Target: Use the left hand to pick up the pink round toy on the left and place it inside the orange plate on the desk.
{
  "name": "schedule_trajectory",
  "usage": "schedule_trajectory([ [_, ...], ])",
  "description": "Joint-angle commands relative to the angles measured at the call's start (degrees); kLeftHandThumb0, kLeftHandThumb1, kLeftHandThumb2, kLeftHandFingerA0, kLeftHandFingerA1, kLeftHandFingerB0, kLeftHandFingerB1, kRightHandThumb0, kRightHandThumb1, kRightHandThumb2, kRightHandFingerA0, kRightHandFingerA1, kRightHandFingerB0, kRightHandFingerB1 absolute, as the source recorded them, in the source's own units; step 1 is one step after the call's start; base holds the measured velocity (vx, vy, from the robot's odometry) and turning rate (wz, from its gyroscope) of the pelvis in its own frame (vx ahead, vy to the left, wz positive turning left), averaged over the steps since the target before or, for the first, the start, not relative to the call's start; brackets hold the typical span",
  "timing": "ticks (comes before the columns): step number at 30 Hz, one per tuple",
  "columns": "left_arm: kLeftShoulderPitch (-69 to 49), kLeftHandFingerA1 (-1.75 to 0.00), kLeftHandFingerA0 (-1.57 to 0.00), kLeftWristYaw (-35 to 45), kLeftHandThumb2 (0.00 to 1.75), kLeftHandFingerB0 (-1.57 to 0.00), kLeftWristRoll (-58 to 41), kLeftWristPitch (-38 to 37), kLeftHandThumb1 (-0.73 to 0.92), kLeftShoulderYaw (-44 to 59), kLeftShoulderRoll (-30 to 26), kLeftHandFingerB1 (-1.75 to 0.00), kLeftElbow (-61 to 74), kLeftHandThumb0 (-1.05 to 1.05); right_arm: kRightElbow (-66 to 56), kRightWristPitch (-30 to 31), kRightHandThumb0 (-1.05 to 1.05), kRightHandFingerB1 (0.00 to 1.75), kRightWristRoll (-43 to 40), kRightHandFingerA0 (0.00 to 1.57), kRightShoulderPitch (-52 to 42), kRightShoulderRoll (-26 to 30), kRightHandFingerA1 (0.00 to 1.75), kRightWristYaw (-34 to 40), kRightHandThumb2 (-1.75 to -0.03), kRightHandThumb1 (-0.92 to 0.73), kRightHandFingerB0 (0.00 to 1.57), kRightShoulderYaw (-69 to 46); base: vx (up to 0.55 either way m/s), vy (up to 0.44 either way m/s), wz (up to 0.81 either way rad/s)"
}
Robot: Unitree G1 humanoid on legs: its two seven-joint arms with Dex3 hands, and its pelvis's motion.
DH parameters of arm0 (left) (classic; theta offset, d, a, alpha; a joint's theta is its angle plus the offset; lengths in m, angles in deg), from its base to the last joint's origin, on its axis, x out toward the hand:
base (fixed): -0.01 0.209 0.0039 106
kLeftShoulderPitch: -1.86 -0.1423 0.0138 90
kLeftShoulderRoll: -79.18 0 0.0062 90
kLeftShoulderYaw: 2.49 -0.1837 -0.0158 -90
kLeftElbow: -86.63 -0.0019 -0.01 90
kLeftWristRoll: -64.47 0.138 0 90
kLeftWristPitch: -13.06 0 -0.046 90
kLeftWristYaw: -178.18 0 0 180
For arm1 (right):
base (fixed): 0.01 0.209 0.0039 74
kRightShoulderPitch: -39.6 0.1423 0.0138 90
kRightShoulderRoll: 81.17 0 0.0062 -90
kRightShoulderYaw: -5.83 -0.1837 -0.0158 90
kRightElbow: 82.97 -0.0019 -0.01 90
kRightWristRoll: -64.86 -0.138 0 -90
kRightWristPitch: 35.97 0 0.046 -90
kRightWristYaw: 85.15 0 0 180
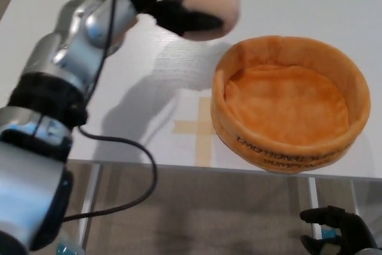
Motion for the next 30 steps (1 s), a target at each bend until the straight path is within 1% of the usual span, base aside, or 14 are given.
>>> schedule_trajectory([
  [1, 3.1, -1.51, -0.77, -1.7, 0.66, -0.86, 2.6, 3.4, 0.72, -2.8, 4.4, -0.8, -2.5, -0.25, 0.4, 0.2, -0.18, 0.76, 0.1, 0.56, -0.4, -0.5, 0.86, -0.1, -0.57, -0.58, 0.55, 0.0, 0.0, 0.0, 0.0],
  [2, 3.3, -1.51, -0.77, -1.5, 0.66, -0.86, 2.8, 3.9, 0.72, -3.2, 5.0, -0.8, -2.8, -0.25, 0.4, 0.2, -0.18, 0.76, 0.1, 0.56, -0.4, -0.5, 0.86, -0.1, -0.57, -0.58, 0.55, 0.0, 0.0, 0.0, 0.0],
  [3, 3.7, -1.48, -0.83, -1.6, 0.7, -0.88, 3.1, 4.3, 0.72, -3.9, 6.1, -0.95, -3.5, -0.2, 0.4, 0.2, -0.17, 0.75, -0.1, 0.56, -0.4, -0.6, 0.85, -0.2, -0.57, -0.58, 0.54, -0.1, 0.0, 0.0, 0.0],
  [8, 4.2, -1.54, -0.86, -4.2, 0.75, -0.89, 5.2, 6.0, 0.68, -6.7, 9.1, -0.95, -5.2, -0.21, 0.3, 0.5, -0.18, 0.75, 0.1, 0.56, -0.4, -0.6, 0.84, -0.1, -0.57, -0.58, 0.55, 0.0, 0.0, 0.0, 0.0],
  [9, 4.1, -1.46, -0.81, -3.5, 0.67, -0.9, 5.3, 6.4, 0.71, -7.3, 9.8, -0.66, -5.4, -0.15, 0.4, 0.5, -0.16, 0.75, -0.1, 0.56, -0.3, -0.7, 0.85, -0.1, -0.57, -0.58, 0.55, -0.1, 0.0, 0.0, 0.0],
  [11, 4.0, -1.46, -0.81, -2.6, 0.67, -0.9, 5.3, 6.7, 0.71, -8.1, 10.6, -0.66, -5.8, -0.15, 0.4, 0.6, -0.16, 0.75, -0.2, 0.56, -0.2, -0.7, 0.85, -0.2, -0.57, -0.58, 0.55, -0.3, 0.0, 0.0, 0.0],
  [12, 3.8, -1.27, -0.91, -2.3, 0.61, -0.88, 5.2, 6.3, 0.71, -8.4, 10.8, -0.57, -6.0, -0.12, 0.4, 0.6, -0.17, 0.75, -0.2, 0.56, -0.2, -0.7, 0.85, -0.3, -0.57, -0.58, 0.55, -0.2, 0.0, 0.0, 0.0],
  [13, 3.7, -1.27, -0.91, -2.3, 0.61, -0.88, 5.2, 5.9, 0.71, -8.5, 10.9, -0.57, -6.2, -0.12, 0.4, 0.6, -0.17, 0.75, -0.2, 0.56, -0.2, -0.7, 0.85, -0.3, -0.57, -0.58, 0.55, -0.2, 0.0, 0.0, 0.0],
  [14, 4.3, -0.29, -0.05, 3.4, 0.78, -0.05, 5.5, 8.2, 0.42, -9.9, 11.2, -0.32, -6.7, -0.66, 0.4, 0.6, -0.18, 0.75, 0.0, 0.56, -0.2, -0.6, 0.84, -0.4, -0.57, -0.59, 0.57, -0.1, 0.0, 0.0, 0.0],
  [15, 4.3, -0.29, -0.05, 3.4, 0.78, -0.05, 5.5, 8.2, 0.42, -9.9, 11.2, -0.32, -6.7, -0.66, 0.4, 0.6, -0.18, 0.75, 0.0, 0.56, -0.2, -0.6, 0.84, -0.4, -0.57, -0.59, 0.57, -0.1, 0.0, 0.0, 0.0],
  [17, 5.5, -0.29, -0.05, 12.0, 0.78, -0.05, 5.8, 11.8, 0.42, -11.9, 11.6, -0.32, -7.6, -0.66, 0.4, 0.5, -0.18, 0.75, 0.1, 0.56, 0.0, -0.5, 0.84, -0.6, -0.57, -0.59, 0.57, 0.1, 0.0, 0.0, 0.0],
  [18, 5.4, -0.04, 0.0, 14.3, 0.82, -0.01, 5.7, 12.9, 0.43, -12.6, 11.8, -0.11, -7.8, -0.74, 0.4, 0.5, -0.17, 0.76, 0.1, 0.56, -0.1, -0.6, 0.84, -0.4, -0.57, -0.58, 0.57, 0.0, 0.0, 0.0, 0.0],
  [19, 5.4, 0.0, 0.0, 16.0, 0.91, 0.0, 5.9, 13.6, 0.48, -13.2, 12.0, -0.05, -8.1, -0.87, 0.4, 0.6, -0.17, 0.75, 0.0, 0.56, -0.1, -0.6, 0.84, -0.4, -0.57, -0.59, 0.56, 0.0, 0.0, 0.0, 0.0],
  [30, 6.0, 0.0, 0.0, 20.3, 0.95, 0.0, 5.4, 17.0, 0.51, -15.1, 12.1, -0.04, -8.1, -0.92, 0.4, 0.7, -0.15, 0.74, 0.3, 0.57, -0.1, -0.6, 0.83, -0.4, -0.56, -0.58, 0.57, 0.3, 0.0, 0.0, 0.0],
])
